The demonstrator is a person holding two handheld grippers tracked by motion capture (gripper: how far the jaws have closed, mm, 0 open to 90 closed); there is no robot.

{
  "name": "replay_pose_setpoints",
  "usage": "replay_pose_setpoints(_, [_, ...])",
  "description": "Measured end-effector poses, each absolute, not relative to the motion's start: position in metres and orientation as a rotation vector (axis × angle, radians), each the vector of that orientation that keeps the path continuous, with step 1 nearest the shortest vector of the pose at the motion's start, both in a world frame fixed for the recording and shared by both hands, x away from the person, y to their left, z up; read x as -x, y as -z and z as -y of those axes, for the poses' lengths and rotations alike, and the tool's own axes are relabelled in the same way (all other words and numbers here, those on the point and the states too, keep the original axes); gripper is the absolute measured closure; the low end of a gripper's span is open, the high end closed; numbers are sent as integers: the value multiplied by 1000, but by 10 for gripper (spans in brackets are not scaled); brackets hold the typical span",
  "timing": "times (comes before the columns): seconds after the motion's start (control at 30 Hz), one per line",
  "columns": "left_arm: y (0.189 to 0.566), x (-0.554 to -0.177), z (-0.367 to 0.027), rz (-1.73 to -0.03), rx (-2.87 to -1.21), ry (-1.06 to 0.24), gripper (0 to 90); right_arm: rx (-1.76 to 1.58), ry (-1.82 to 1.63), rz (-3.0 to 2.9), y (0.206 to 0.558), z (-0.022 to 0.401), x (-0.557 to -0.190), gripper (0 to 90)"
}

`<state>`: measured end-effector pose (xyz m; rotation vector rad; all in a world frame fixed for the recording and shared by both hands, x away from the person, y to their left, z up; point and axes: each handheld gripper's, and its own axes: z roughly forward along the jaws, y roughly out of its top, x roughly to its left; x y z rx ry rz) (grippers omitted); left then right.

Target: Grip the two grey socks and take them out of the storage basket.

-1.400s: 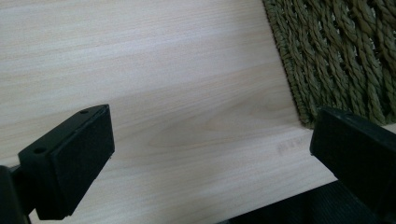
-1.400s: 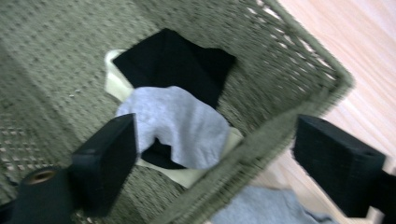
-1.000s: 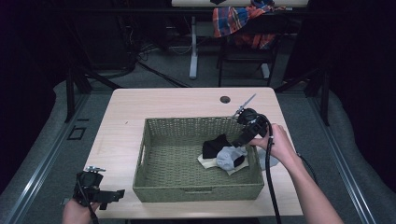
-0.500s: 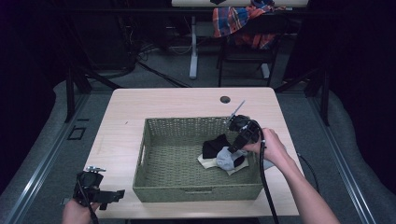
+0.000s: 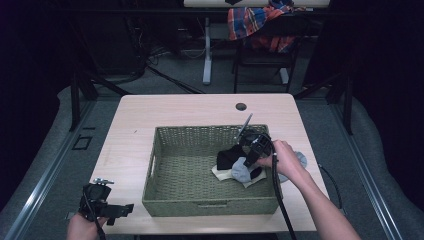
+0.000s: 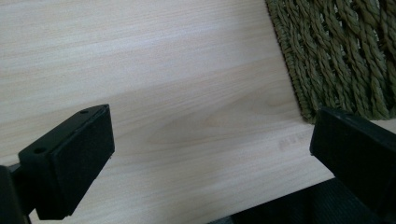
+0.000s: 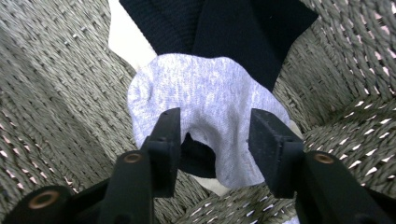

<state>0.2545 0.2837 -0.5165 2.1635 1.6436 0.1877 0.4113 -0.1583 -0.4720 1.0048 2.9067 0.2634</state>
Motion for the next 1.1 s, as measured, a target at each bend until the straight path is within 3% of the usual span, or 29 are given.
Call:
replay_pose_setpoints(0.23, [517,-254,-283,-1645,-2165,-190,1,-986,-198,-2918,477,158,-414,639])
replay_pose_setpoints(0.5, [517,-254,-283,-1644,-2166,-189,1,-1042,-212,-2917,481,159,-415,839])
replay_pose_setpoints(1.1, [517,-255,-282,-1645,-2169,-189,1,-1036,-394,-2884,442,163,-408,852])
